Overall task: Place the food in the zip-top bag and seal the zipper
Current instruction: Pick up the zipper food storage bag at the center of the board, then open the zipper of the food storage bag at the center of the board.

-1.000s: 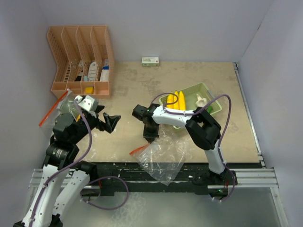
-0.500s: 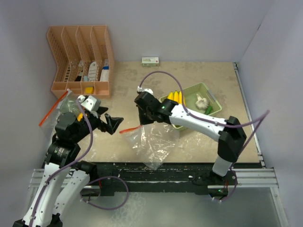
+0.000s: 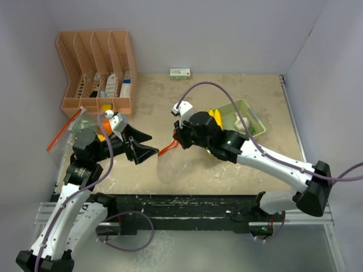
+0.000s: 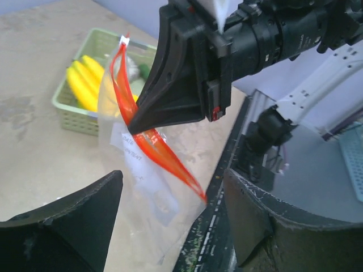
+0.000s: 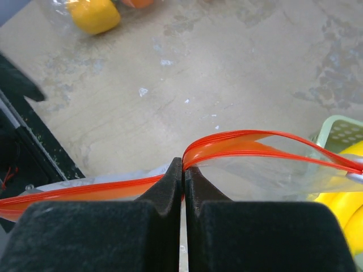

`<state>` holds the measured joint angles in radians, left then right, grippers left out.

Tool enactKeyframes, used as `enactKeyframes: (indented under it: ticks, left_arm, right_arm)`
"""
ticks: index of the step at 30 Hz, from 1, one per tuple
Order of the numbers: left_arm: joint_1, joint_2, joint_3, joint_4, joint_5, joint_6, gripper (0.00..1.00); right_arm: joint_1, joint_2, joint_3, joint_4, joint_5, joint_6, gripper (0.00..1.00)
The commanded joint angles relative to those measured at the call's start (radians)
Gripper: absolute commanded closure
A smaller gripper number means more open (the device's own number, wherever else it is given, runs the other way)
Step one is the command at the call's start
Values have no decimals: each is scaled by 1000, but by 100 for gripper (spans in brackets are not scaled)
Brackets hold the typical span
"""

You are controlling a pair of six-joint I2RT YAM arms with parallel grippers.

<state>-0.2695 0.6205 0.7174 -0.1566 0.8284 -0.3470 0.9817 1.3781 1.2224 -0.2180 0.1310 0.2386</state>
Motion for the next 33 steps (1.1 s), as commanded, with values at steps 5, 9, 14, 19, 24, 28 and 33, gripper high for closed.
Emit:
enactKeyframes:
  ticks: [5,9,14,19,24,28,33]
  left_arm:
    - [1,99,-49,257,238,-242,29]
    - [1,118,0,215,250,-262,30]
    - [1,99,13,233,228,-309,26]
    - [1,129,-44,313,185,-340,26]
    - [2,182,-56,341,164,-314,27]
    - [2,196,-66,390,150,-319,30]
    - [1,223,-81,433,153,-340,33]
  right_arm:
    - [-2,-168,-70,178,-102,-194,100]
    - [-2,-162,-40,205,-126,-236,100]
    - [-2,-114,4,215,-131,-241,100]
    - [-2,-100,22,228,-222,-239,100]
    - [-2,-126,16,236,-286,-236,100]
    - [-2,-130,23,228,-344,-233,100]
    - [-2,-115,28,251,-349,-219,100]
